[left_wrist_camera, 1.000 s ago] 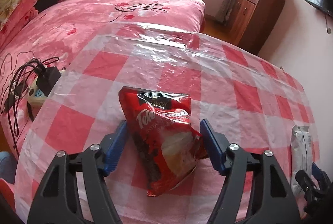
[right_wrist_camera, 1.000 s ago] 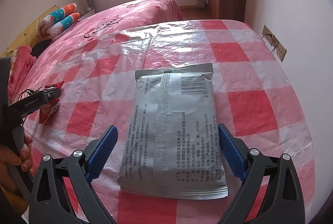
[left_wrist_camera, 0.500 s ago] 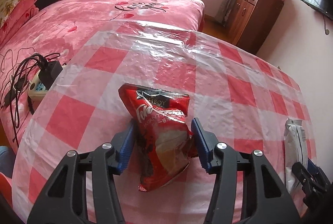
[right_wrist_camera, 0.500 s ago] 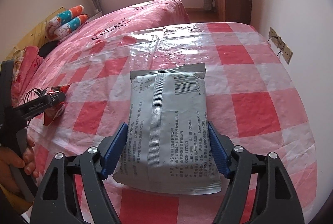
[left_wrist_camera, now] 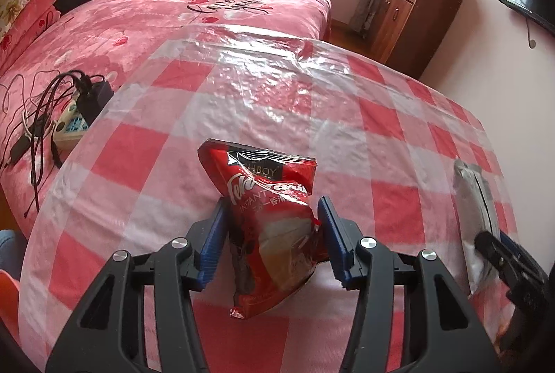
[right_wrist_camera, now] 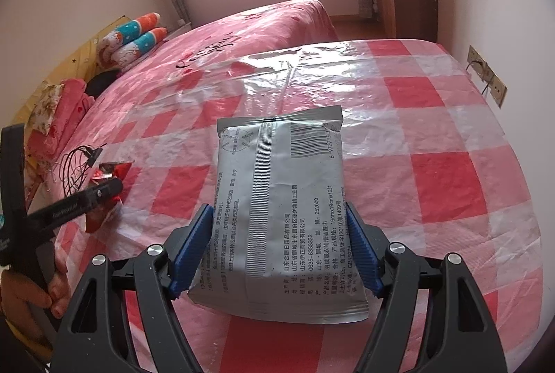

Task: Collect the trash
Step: 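Carry the chip bag and silver pouch over the orange bucket and release both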

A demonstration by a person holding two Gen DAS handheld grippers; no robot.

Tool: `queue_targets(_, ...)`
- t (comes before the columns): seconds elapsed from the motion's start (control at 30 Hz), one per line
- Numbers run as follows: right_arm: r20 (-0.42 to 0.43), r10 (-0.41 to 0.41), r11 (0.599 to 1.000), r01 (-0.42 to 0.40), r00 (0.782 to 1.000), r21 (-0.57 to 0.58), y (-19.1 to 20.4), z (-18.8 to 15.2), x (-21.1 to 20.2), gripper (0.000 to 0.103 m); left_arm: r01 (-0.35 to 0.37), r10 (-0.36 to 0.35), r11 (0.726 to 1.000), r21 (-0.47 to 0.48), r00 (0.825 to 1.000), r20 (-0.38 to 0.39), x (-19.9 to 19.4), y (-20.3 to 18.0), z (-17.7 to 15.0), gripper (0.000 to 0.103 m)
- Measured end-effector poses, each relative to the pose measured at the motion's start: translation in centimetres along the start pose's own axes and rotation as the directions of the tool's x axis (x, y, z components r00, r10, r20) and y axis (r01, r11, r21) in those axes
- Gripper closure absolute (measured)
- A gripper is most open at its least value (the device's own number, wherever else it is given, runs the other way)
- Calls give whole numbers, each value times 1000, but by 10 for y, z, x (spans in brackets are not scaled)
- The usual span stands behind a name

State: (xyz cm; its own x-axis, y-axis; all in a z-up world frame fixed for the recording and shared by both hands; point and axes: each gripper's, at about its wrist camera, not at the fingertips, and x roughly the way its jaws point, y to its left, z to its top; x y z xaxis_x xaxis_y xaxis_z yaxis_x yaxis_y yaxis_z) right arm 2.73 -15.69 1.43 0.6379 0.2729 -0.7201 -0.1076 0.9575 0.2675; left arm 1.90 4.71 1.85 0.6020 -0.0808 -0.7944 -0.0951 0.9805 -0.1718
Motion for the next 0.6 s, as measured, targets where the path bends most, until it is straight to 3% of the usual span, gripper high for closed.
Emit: queue_targets(0.6, 4, -4, 997, 4, 1000, -75, 24, -12, -9, 29, 42, -42, 999, -3, 999, -12, -41, 26, -45, 50)
